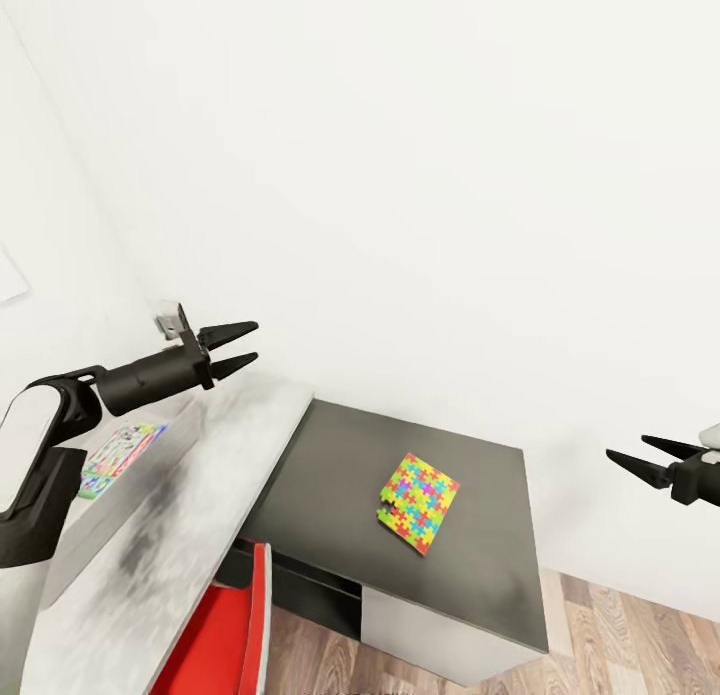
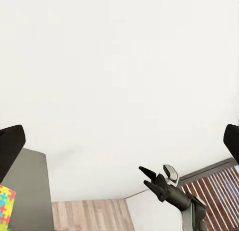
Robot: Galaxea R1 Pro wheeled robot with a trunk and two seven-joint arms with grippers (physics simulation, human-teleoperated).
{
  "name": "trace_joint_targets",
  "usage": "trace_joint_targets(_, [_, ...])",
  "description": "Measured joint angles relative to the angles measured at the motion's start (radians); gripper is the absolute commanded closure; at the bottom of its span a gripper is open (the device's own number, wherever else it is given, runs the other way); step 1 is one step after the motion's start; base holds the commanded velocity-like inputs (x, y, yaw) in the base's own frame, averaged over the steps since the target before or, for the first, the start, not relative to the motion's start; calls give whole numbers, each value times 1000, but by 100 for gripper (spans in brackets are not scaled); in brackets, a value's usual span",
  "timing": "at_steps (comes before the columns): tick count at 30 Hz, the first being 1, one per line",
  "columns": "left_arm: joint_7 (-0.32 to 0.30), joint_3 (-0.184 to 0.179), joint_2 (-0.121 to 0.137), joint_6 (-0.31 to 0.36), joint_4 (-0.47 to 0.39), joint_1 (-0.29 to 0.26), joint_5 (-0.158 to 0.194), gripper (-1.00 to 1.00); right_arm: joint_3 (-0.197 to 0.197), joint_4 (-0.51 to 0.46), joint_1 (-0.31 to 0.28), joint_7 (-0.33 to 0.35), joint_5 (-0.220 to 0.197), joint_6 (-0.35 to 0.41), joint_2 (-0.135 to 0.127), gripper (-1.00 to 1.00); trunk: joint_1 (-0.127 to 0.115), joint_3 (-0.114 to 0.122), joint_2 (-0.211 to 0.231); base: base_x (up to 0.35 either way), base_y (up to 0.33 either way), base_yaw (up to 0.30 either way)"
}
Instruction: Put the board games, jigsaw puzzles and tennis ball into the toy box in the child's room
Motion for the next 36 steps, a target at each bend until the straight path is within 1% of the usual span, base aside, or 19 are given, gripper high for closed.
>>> trace_joint_targets(5, [6,-2,-3,0,-1,-5,4,-100,0,0,0,0,0,0,0,-100,0,8,0,-245,-133,-76])
trace_joint_targets(11, [11,-6,-6,0,-2,-30,5,-100,0,-1,-2,0,0,1,-1,-100,0,18,0,-268,-147,-86])
trace_joint_targets(14, [13,-9,-20,1,-2,-45,5,-100,0,-1,-3,0,0,2,-1,-100,0,23,0,-146,-84,-92])
trace_joint_targets(16, [14,-10,-25,1,-2,-50,5,-100,0,-1,-3,0,0,2,-1,-100,0,26,0,-68,-39,-97])
trace_joint_targets(20, [19,-28,-36,2,-2,-91,6,-100,1,-1,-3,0,0,2,-2,-100,0,33,0,-30,-18,-116])
trace_joint_targets(21, [34,-54,-50,2,-2,-115,7,-100,1,-1,-4,0,0,3,-2,-100,0,34,0,-14,-8,-145])
trace_joint_targets(23, [61,-88,-76,2,-2,-138,6,-100,1,-1,-6,-1,0,6,-3,-100,0,37,0,-10,-6,-159])
trace_joint_targets(26, [120,-131,-131,2,-1,-162,7,-100,0,-1,-7,-1,-1,19,-7,-100,0,42,0,-6,-3,-183])
trace_joint_targets(27, [169,-154,-174,3,-1,-171,9,-100,0,-1,-8,-1,-1,29,-8,-100,0,43,0,-3,-2,-201])
trace_joint_targets(30, [258,-193,-238,3,-1,-179,7,-100,0,-1,-9,-1,-1,40,-9,-100,0,48,0,-2,-1,-209])
trace_joint_targets(31, [318,-222,-273,3,0,-182,9,-100,0,-1,-10,-1,-1,44,-10,-100,0,49,0,-1,0,-218])
trace_joint_targets(32, [368,-249,-303,3,0,-184,9,-100,0,-1,-11,-1,-1,47,-11,-100,0,50,0,-1,0,-219])
trace_joint_targets(33, [389,-260,-317,3,0,-184,8,-100,0,-1,-12,-1,-1,48,-11,-100,0,52,0,0,0,-221])
trace_joint_targets(34, [422,-276,-341,1,0,-185,9,-100,0,-1,-13,-1,0,50,-11,-100,0,53,0,0,0,-222])
trace_joint_targets(36, [449,-288,-364,2,0,-186,8,-100,0,-1,-14,-2,0,51,-12,-100,0,56,0,0,0,-222])
